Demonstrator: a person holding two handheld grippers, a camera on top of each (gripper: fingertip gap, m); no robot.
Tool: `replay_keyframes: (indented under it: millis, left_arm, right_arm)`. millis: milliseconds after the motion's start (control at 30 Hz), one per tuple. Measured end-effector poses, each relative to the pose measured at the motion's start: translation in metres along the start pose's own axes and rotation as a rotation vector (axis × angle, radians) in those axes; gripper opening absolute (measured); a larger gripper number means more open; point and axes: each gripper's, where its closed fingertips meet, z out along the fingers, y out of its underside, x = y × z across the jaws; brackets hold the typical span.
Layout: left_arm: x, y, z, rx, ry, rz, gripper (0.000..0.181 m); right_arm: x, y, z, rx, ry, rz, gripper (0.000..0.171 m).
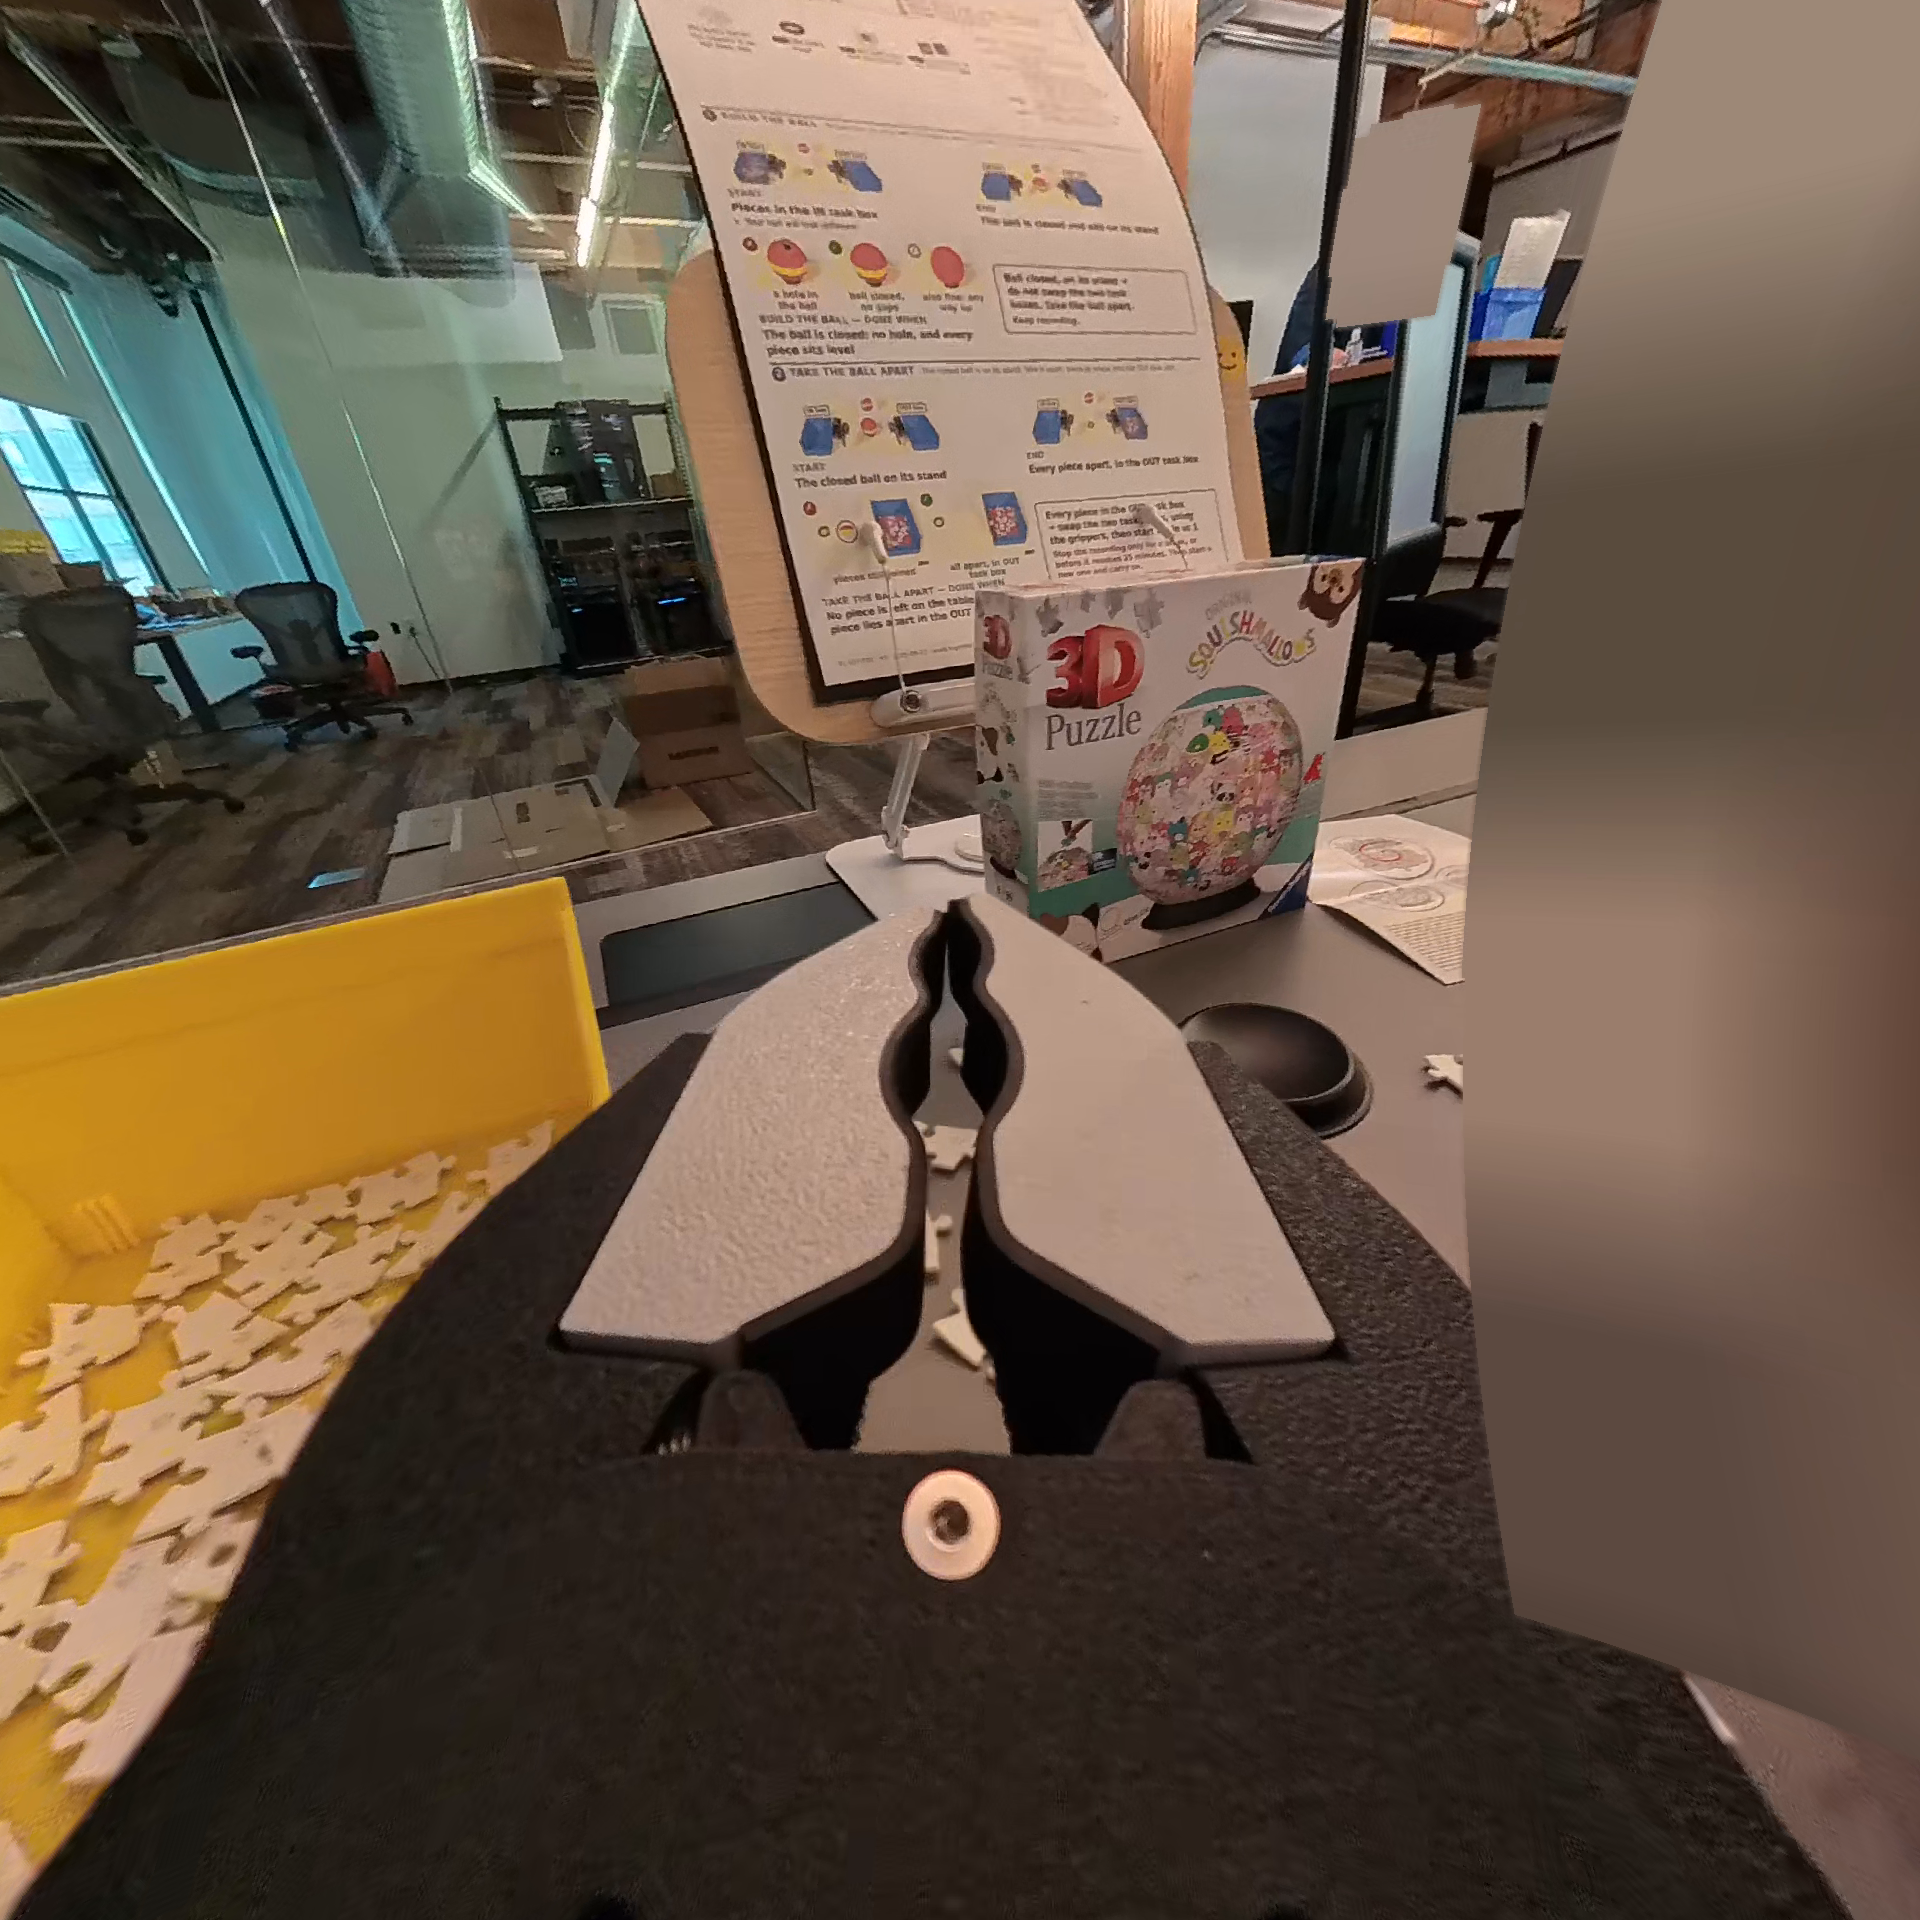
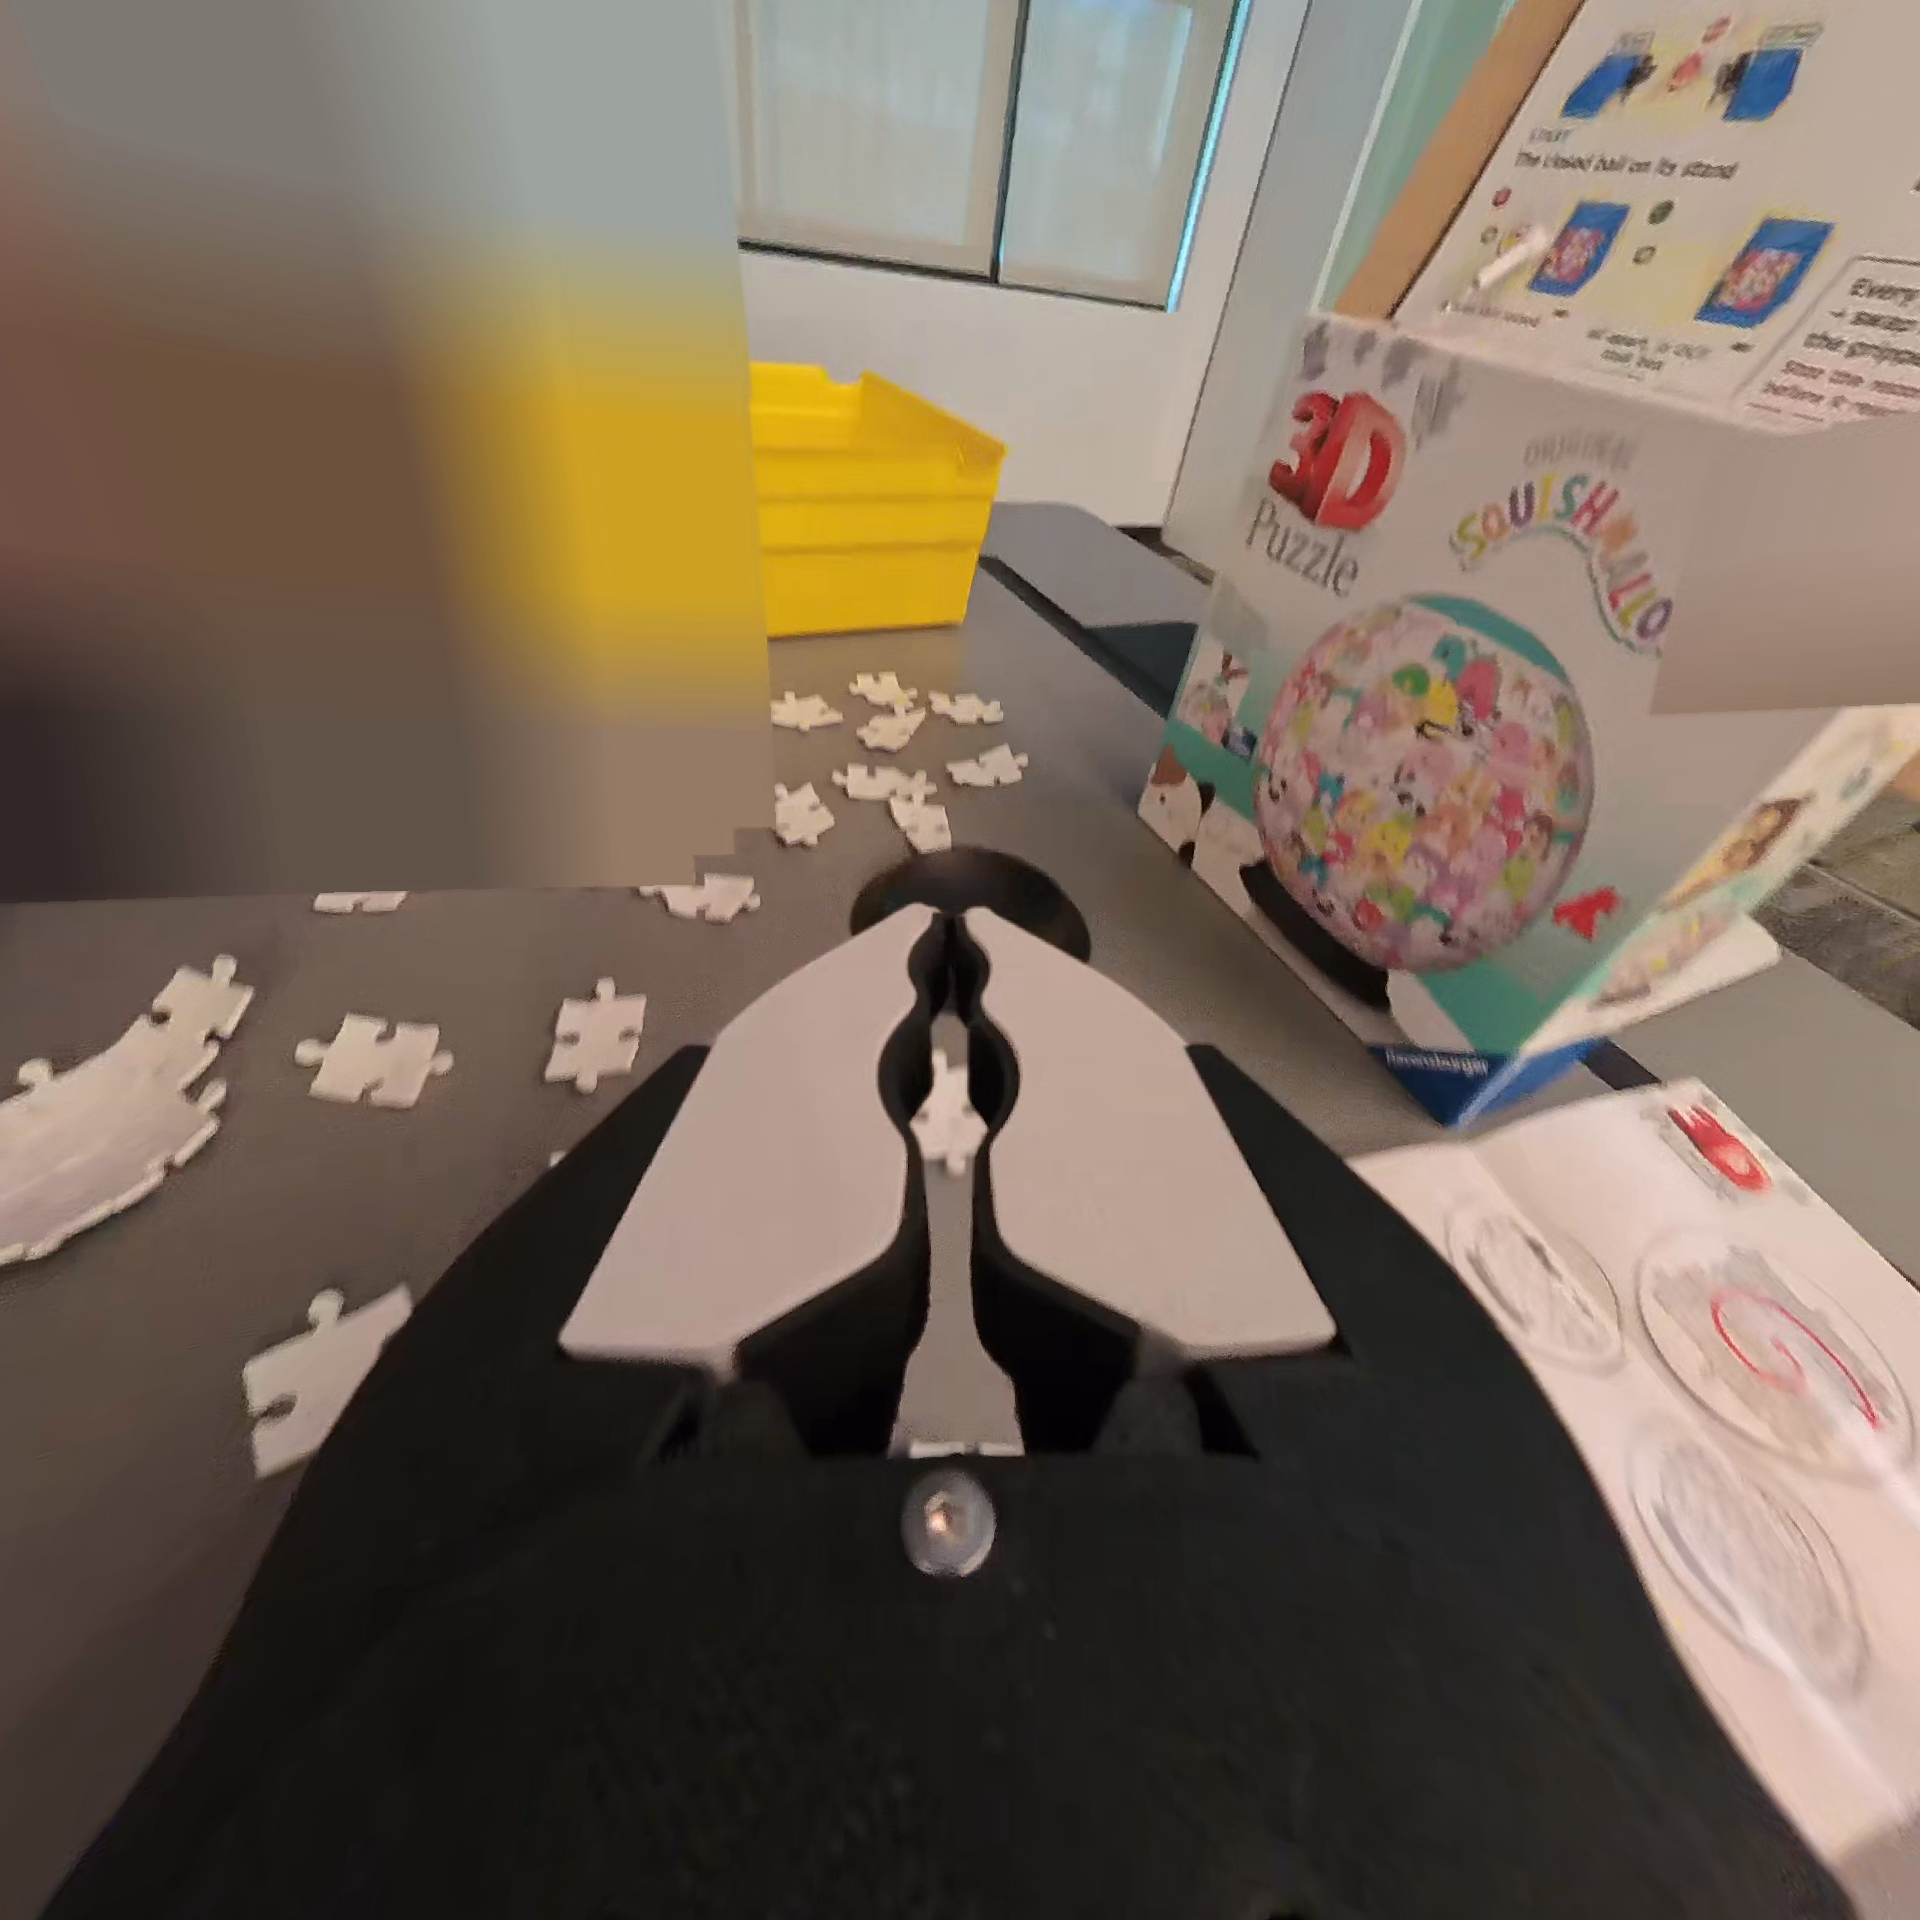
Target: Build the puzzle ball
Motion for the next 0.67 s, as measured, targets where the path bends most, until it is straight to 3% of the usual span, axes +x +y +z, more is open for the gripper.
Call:
replay_keyframes:
  millis: [133,300,667]
  left_arm:
    - [0.007,0.000,0.001,-0.003,0.017,0.039,0.000]
    - [0.013,-0.002,0.000,-0.002,0.008,0.096,0.000]
    - [0.020,0.010,0.005,-0.042,0.044,0.075,0.000]
  right_arm:
    - [-0.014,0.022,-0.023,-0.050,0.070,-0.069,0.000]
    - [-0.027,0.022,-0.020,-0.058,0.034,-0.236,0.001]
    - [-0.033,0.015,-0.023,0.033,-0.019,-0.162,0.001]
